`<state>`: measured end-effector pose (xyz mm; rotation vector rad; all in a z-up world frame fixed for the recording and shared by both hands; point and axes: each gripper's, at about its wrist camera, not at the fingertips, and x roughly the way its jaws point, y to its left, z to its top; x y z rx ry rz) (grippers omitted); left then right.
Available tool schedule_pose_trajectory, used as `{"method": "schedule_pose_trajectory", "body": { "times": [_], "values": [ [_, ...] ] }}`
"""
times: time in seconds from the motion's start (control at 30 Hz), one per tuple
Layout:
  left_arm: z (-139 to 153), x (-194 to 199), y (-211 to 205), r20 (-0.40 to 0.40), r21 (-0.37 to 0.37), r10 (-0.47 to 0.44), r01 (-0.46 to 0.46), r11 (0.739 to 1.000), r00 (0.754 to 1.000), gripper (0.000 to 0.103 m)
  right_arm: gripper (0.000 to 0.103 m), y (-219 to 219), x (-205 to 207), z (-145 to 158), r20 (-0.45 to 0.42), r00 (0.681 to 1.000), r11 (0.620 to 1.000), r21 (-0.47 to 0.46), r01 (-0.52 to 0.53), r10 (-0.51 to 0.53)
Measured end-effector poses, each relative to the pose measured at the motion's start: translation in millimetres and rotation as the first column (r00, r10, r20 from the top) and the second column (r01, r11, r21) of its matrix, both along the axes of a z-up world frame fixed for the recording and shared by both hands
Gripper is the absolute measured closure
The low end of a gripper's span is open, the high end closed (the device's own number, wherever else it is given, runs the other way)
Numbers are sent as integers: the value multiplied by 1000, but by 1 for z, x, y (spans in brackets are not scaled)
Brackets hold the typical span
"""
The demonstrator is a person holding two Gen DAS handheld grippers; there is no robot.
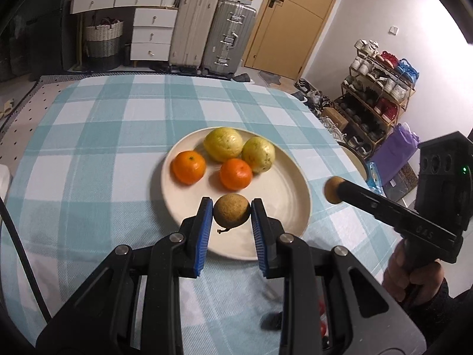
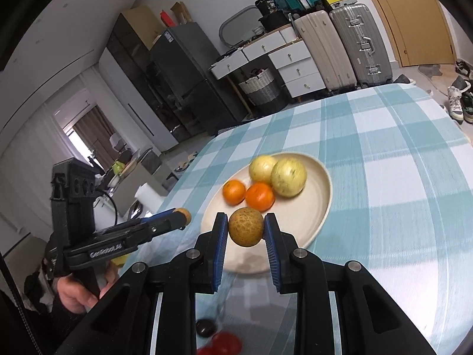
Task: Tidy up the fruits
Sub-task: 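Carry both kiwis over the cream plate beside the oranges, then open both tools to release the kiwis onto the plate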
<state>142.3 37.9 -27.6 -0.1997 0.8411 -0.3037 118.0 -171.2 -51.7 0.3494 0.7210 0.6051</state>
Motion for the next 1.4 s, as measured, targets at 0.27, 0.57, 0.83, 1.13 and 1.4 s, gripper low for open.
{"method": "schedule_pose_trajectory", "body": {
  "times": [0.27,0.57,0.83,1.13,1.4],
  "values": [
    [-9,32,-38,-21,-32,-79,79,996,997,79,77,3,29,-6,12,999,995,-88,35,-34],
    [-30,69,-65,-81,-66,-118,113,991,990,79,77,-2,52,-19,-14,998,993,-102,59,-61],
    [-47,87,-72,-109,-69,-121,114,991,987,79,77,-4,68,-30,-50,997,993,-104,54,-60],
    [-51,95,-79,-107,-66,-129,123,990,986,79,77,0,81,-42,-88,995,993,-113,43,-53],
    [-38,90,-70,-75,-70,-107,102,992,991,78,66,-8,75,-31,-36,996,991,-103,83,-87]
  ]
}}
